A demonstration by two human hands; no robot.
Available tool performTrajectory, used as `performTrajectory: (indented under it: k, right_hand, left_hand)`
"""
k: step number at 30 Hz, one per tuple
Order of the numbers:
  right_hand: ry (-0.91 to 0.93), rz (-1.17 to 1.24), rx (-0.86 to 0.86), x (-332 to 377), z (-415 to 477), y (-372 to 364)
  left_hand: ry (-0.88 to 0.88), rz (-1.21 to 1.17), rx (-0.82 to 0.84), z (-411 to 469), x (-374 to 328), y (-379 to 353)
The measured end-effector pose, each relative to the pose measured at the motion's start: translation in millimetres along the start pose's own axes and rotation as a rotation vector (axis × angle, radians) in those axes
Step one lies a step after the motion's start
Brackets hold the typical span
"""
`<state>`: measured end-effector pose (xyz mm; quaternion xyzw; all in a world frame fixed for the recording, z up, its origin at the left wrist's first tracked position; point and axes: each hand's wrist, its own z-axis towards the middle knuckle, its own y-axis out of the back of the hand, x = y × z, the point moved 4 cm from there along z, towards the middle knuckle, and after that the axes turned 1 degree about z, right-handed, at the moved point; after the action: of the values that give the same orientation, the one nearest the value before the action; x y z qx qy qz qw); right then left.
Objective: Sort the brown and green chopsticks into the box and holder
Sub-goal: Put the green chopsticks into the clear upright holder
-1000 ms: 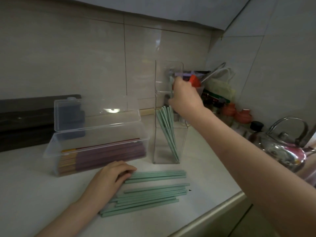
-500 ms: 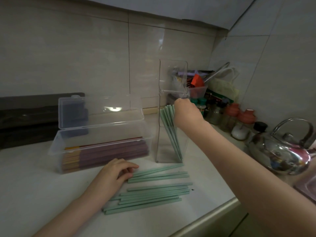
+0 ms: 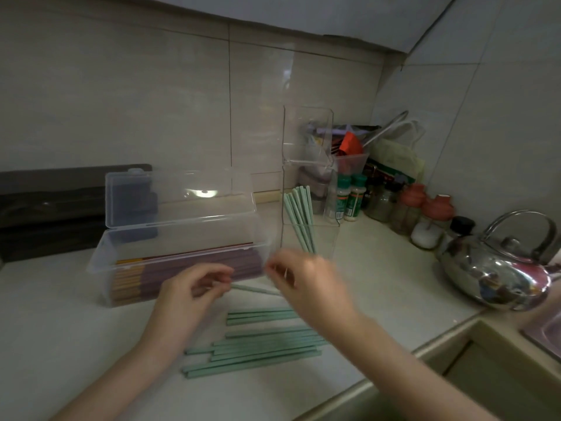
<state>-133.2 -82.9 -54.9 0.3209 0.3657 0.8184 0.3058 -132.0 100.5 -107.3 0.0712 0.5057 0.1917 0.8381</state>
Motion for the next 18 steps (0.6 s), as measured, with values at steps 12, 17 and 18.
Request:
performTrajectory:
  k: [12,17,18]
  right_hand:
    - [0.088,-0.053,0.08,-27,-34,-60]
    - [0.174,-0.137,0.07,-27,-39,-63]
    - [0.174,-0.137,0.061,-27,-40,-63]
  left_hand:
    - [-0.075,-0.166,-0.176,48,-74,30]
    - [-0.223,-0.086,-0.124,90,-130,30]
    - [-0.262,-0.048,-0.101,99,-140,28]
